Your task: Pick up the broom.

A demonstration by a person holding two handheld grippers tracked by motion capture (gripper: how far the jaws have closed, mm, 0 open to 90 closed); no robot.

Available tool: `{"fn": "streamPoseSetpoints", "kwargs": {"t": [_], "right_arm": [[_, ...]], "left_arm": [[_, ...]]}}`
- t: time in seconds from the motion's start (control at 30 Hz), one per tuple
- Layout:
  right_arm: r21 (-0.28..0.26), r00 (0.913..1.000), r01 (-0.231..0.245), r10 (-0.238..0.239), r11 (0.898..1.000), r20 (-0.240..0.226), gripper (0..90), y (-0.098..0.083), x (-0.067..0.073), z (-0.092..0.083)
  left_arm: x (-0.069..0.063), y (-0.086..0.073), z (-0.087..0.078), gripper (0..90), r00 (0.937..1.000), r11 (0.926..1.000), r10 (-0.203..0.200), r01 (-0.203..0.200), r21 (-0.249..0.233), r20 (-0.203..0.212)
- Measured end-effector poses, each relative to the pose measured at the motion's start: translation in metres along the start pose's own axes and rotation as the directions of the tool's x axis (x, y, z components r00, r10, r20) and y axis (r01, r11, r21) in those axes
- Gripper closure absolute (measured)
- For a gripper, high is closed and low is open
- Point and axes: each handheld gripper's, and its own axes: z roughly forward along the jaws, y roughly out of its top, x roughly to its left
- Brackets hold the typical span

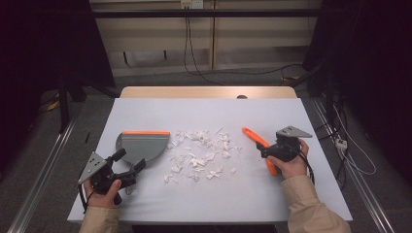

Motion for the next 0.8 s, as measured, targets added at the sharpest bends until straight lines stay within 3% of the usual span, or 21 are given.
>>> {"fn": "streamPoseSetpoints", "kwargs": {"t": [0.13,0.27,0.5,0.73,0.8], "right_arm": [[0.073,0.9999,0.005,-0.004,0.997,-0.017,21.5,0.001,-0.005,0.010],[0.122,0.9987,0.048,-0.045,0.991,-0.023,31.6,0.003,-0.006,0.020],[0.243,0.9978,0.065,-0.059,0.968,-0.031,52.8,0.009,-0.007,0.033],[0.331,0.9995,0.010,0.000,0.944,-0.030,56.9,0.011,-0.015,0.036],[0.343,0.9993,0.024,-0.012,0.939,-0.035,59.8,0.013,-0.016,0.036]], "left_arm": [[0.000,0.000,0.000,8.8,1.0000,1.0000,-0.004,0.004,-0.001,0.003],[0.000,0.000,0.000,8.9,1.0000,1.0000,-0.006,0.006,-0.002,0.002],[0.000,0.000,-0.001,9.0,1.0000,0.9999,-0.010,0.010,-0.008,0.000],[0.001,0.000,-0.001,9.2,0.9999,0.9999,-0.013,0.013,-0.007,-0.005],[0.001,0.000,-0.001,9.2,0.9999,0.9999,-0.012,0.012,-0.005,-0.004]]}}
